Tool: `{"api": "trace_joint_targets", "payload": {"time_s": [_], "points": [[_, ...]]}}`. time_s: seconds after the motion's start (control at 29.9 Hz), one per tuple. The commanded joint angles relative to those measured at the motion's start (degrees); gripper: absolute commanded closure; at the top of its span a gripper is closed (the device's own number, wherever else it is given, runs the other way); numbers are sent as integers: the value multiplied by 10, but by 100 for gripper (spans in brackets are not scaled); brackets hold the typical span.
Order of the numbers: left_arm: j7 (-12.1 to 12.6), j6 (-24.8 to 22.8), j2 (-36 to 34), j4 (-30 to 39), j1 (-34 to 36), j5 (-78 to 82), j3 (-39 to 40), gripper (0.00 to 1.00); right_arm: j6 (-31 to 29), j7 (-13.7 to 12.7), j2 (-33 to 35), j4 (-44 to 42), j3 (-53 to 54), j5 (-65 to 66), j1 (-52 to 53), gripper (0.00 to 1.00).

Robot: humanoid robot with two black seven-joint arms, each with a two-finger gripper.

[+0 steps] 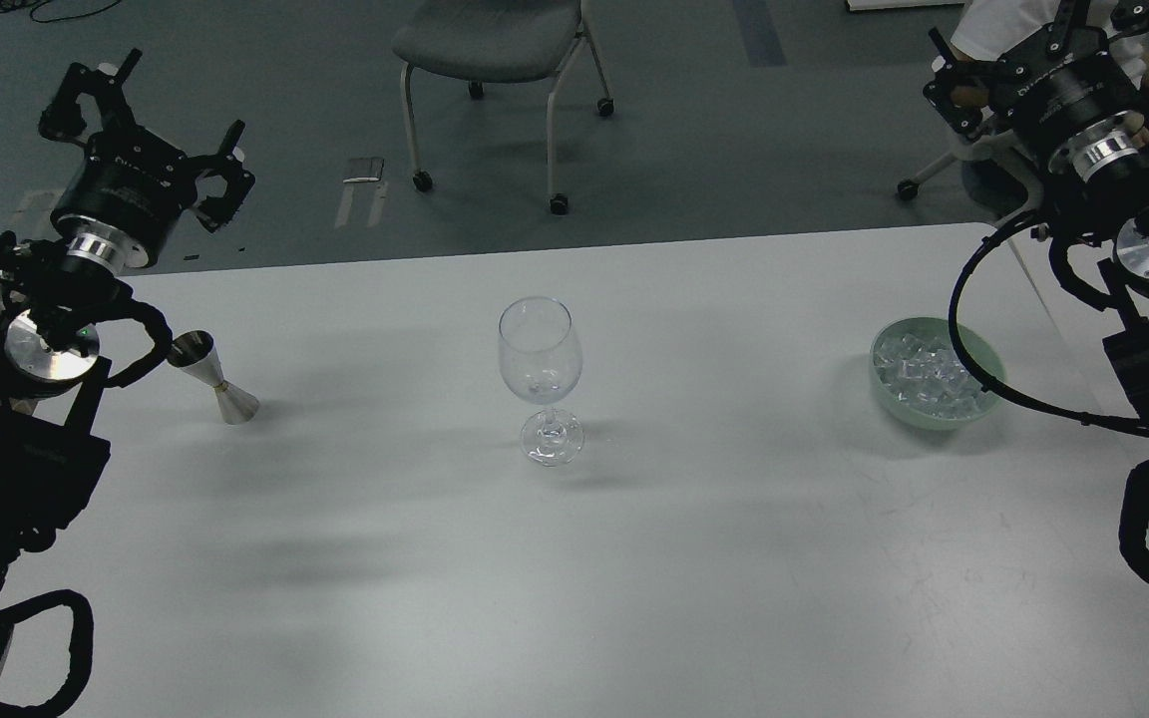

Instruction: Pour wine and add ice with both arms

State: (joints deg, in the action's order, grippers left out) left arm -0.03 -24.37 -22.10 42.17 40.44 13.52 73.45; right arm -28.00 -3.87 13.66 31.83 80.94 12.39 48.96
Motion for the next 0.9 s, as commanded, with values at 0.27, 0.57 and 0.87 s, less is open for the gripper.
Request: {"api": "trace_joint_targets", "payload": {"time_s": [0.27, 0.57, 0.87], "points": [[-3, 6, -2, -9, 17, -2, -25, 2, 0, 0, -9, -1, -1, 1, 14, 0], [-16, -2, 1, -17, 27, -10, -21, 2, 0, 1, -4, -1, -1, 2, 14, 0], [-65, 4, 2, -25, 31, -13, -21, 2, 14, 4, -3, -2, 0, 2, 16, 0]]}}
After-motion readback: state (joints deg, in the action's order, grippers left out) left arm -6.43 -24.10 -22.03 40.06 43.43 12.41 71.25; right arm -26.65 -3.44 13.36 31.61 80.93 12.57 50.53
